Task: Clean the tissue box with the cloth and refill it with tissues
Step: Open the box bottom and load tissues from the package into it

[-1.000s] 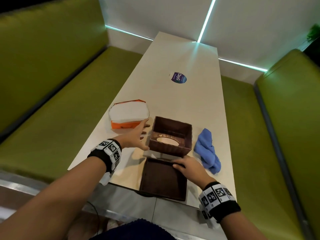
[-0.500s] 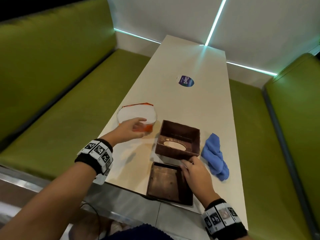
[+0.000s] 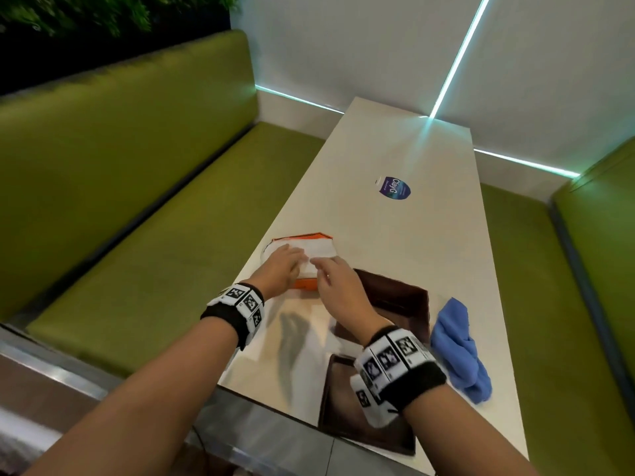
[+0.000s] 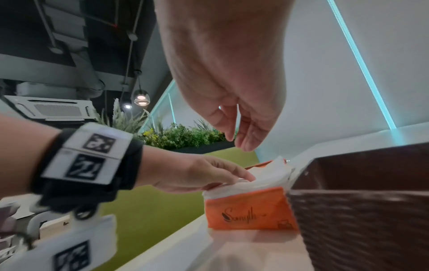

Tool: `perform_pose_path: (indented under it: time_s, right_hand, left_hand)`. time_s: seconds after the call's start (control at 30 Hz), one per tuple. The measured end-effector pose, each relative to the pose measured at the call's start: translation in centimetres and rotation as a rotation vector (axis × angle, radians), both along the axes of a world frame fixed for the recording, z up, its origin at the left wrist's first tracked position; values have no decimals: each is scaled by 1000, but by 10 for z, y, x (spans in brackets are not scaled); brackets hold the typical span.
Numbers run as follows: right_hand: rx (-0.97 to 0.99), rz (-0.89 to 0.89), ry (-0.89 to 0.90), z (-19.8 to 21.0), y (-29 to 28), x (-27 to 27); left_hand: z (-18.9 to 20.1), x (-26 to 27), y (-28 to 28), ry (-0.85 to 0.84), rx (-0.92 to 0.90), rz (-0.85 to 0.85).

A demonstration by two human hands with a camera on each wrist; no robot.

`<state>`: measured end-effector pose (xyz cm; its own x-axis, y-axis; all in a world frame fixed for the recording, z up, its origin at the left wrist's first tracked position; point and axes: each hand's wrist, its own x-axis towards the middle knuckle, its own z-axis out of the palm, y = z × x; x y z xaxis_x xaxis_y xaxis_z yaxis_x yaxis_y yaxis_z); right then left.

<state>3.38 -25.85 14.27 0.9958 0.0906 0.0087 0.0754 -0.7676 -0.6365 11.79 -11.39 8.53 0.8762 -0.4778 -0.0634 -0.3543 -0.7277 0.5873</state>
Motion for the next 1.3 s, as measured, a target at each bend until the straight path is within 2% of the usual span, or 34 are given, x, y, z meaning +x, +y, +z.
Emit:
perform_pose_path:
  time_s: [0.1,0.23,0.33,0.43,0.6,0.8,0.9,1.03,1.17,1.3]
  right_hand:
    - [-65,2,65,-8,11,30]
    - [-279,59,93,-25,21,56]
    - [-439,46,148,-35,27,60]
    - [-519,29,182,-42,32,58]
    - [-486,-21,243,-41,37,60]
    - [-565,-10,393,-37,32,67]
    - [-551,-26,431,-39,31,69]
    - [-513,-69,333,-41,34,63]
    - [-467,-65,206,-44,34,55]
    - [-376,-88,189,-47,34,49]
  left_hand:
    - [-11,0,12,-27,1,-32]
    - [-10,-2,30,-17,-15,-44]
    - [-10,0,46,12,-22,-46]
    - [-7,5,51,4,-17,-55]
    - [-8,14,44,-118,-3,-79]
    - [0,23,30,46,327,-100]
    - [4,28,27,129,395,-70]
    - [4,34,29,170,427,-34]
    - [13,29,26,109,472,-70]
    - [16,25,27,109,430,-56]
